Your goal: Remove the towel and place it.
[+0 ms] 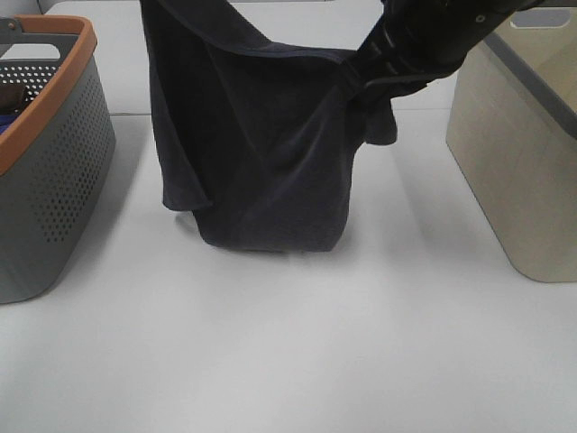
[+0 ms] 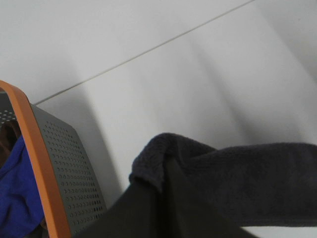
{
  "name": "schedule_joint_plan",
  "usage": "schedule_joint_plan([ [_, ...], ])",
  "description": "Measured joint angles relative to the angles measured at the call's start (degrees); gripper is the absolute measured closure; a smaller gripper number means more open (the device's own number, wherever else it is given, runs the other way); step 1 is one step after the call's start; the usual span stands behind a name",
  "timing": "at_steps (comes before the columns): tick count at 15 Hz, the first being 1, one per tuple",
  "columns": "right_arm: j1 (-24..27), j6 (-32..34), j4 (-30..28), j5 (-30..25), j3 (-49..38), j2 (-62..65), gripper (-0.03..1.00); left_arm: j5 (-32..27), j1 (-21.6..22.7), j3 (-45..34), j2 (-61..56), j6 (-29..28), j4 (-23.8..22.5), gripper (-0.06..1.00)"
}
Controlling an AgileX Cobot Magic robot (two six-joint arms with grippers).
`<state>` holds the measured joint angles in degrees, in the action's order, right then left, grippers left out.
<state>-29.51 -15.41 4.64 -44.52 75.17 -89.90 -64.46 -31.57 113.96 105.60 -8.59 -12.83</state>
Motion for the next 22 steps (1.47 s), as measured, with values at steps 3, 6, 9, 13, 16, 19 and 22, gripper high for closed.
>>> schedule_joint_plan([
  [3,0.00,10.66,-11.86,-0.52,3.38,-1.38,0.97,-0.17,0.86,0.00,1.78,0.00,-0.06,0.94],
  [6,3.44,19.14,-20.05,1.83,10.54,-6.07,0.97,6.02,3.21,0.06,4.18,0.00,-0.11,0.94],
  [9,7.51,19.77,-20.28,7.22,16.27,-10.83,0.97,17.48,5.90,0.06,6.99,0.00,0.17,0.94],
  [13,9.00,19.77,-25.32,16.56,22.40,-16.16,0.97,33.40,9.63,0.06,9.97,0.00,0.34,0.94],
  [16,9.05,19.77,-28.42,19.08,22.80,-19.31,0.97,39.25,11.23,0.06,12.38,0.00,0.34,0.94],
  [19,9.05,19.82,-26.41,11.97,22.80,-22.52,0.97,28.82,10.89,0.00,15.24,0.00,4.30,0.94],
  [22,8.94,19.82,-20.74,4.13,22.80,-24.01,0.97,16.27,10.89,0.00,17.36,1.32,11.29,0.94],
])
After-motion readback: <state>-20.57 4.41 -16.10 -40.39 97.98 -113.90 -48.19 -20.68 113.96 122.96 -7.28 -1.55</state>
